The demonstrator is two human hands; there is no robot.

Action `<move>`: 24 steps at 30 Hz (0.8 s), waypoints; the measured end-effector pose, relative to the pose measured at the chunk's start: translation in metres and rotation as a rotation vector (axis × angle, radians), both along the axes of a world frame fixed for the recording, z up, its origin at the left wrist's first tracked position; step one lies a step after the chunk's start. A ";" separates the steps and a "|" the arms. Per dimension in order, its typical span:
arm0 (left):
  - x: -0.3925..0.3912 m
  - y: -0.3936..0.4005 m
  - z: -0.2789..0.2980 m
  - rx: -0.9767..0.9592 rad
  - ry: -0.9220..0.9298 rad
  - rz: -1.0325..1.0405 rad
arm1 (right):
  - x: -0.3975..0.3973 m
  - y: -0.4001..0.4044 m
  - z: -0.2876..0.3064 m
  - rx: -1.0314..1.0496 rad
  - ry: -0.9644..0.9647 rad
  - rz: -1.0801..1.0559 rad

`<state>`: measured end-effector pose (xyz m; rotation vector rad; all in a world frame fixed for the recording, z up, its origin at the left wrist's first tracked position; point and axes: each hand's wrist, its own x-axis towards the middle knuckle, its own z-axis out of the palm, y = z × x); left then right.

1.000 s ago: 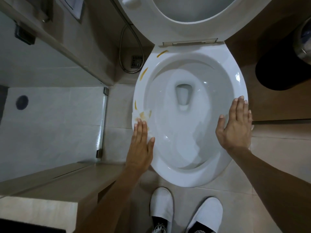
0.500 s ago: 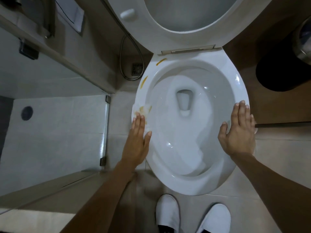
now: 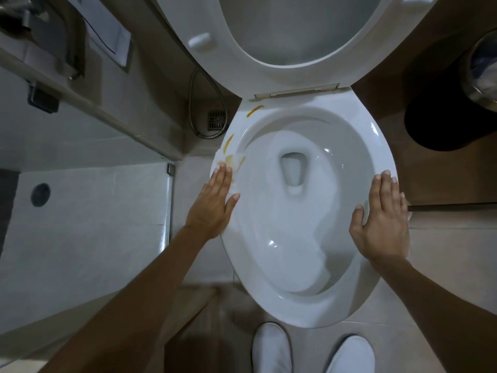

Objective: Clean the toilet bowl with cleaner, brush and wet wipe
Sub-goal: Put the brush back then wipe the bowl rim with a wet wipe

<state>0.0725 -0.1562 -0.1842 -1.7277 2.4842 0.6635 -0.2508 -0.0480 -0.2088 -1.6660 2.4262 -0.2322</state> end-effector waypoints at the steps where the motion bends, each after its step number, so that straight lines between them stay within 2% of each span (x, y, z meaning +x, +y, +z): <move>1: 0.001 0.004 0.001 0.009 0.009 0.008 | 0.000 0.000 0.000 0.003 -0.001 -0.001; 6: 0.007 0.037 0.003 0.050 0.092 0.030 | 0.001 0.000 0.002 0.009 0.009 -0.005; 18: 0.004 -0.052 0.003 0.008 0.030 -0.183 | 0.001 -0.001 0.004 0.027 0.033 0.000; 24: 0.013 -0.024 -0.004 0.047 0.070 -0.136 | 0.001 -0.002 0.006 0.068 0.053 0.010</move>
